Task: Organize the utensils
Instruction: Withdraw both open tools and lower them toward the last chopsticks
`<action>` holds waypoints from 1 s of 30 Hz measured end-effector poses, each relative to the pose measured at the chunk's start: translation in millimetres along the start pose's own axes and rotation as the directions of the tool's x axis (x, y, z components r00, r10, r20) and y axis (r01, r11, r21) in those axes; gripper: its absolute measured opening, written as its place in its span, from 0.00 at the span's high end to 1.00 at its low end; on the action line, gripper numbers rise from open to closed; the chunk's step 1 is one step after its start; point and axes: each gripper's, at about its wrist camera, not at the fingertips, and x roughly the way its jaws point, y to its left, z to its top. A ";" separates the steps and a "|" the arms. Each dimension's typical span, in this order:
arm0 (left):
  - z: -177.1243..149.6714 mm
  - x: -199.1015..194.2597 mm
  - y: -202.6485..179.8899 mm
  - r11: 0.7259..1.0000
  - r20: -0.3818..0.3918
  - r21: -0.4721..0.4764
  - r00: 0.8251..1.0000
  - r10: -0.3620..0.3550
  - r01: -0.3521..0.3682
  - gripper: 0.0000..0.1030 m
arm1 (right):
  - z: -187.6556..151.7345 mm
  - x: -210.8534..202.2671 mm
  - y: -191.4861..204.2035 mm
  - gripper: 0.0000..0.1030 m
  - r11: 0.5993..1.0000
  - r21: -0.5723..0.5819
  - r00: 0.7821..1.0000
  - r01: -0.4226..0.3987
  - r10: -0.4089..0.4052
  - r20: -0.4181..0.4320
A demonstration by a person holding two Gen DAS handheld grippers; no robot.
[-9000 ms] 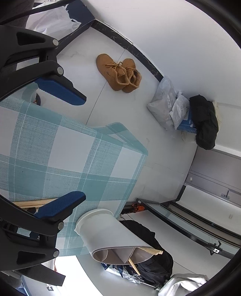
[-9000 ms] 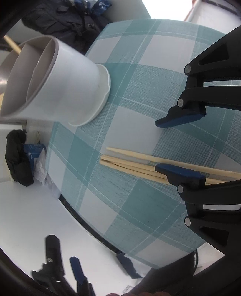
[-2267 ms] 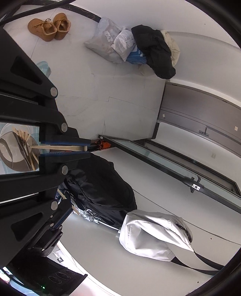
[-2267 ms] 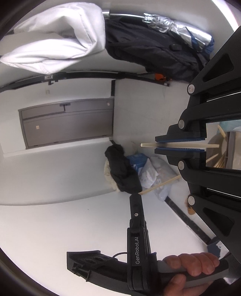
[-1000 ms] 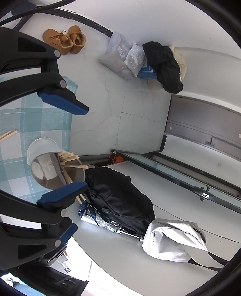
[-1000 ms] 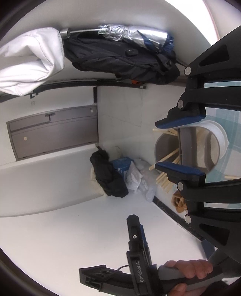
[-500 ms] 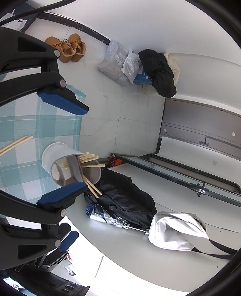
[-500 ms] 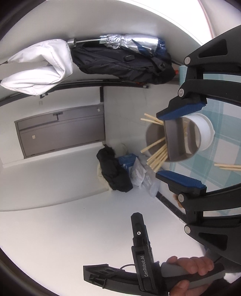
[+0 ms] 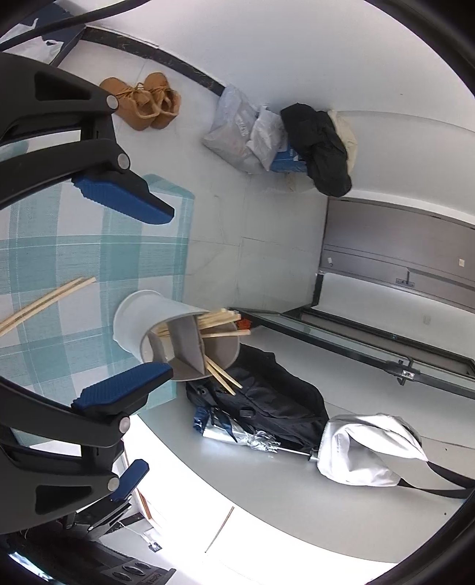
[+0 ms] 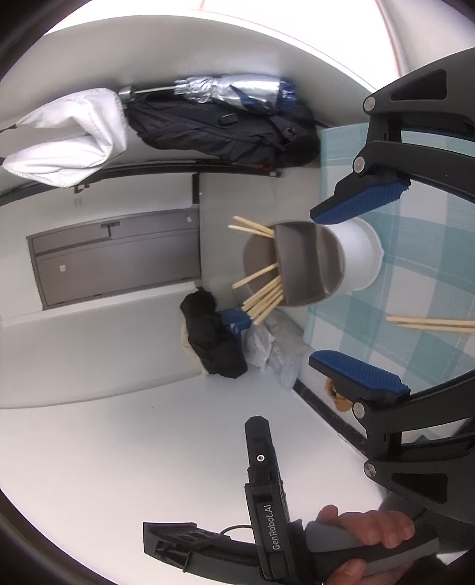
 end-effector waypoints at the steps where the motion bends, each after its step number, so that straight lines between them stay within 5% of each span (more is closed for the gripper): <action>1: -2.5 2.3 2.1 1.000 -0.008 -0.008 1.000 -0.005 0.005 0.28 | -3.5 1.3 0.1 0.29 1.000 -0.001 1.000 0.006 -0.006 -0.009; 9: -25.5 17.2 15.7 0.999 0.005 -0.029 0.999 0.034 -0.034 0.27 | -29.6 16.4 1.1 0.25 1.000 -0.015 0.996 0.019 -0.020 -0.081; 16: -40.1 43.3 38.4 0.996 -0.060 -0.073 0.997 0.049 -0.053 0.20 | -49.1 42.5 6.6 0.22 0.999 -0.053 0.982 0.015 -0.024 -0.186; 30: -44.4 57.4 81.0 0.973 -0.119 -0.185 0.986 0.116 -0.137 0.18 | -91.4 134.6 29.7 0.22 0.987 -0.155 0.895 -0.040 -0.034 -0.445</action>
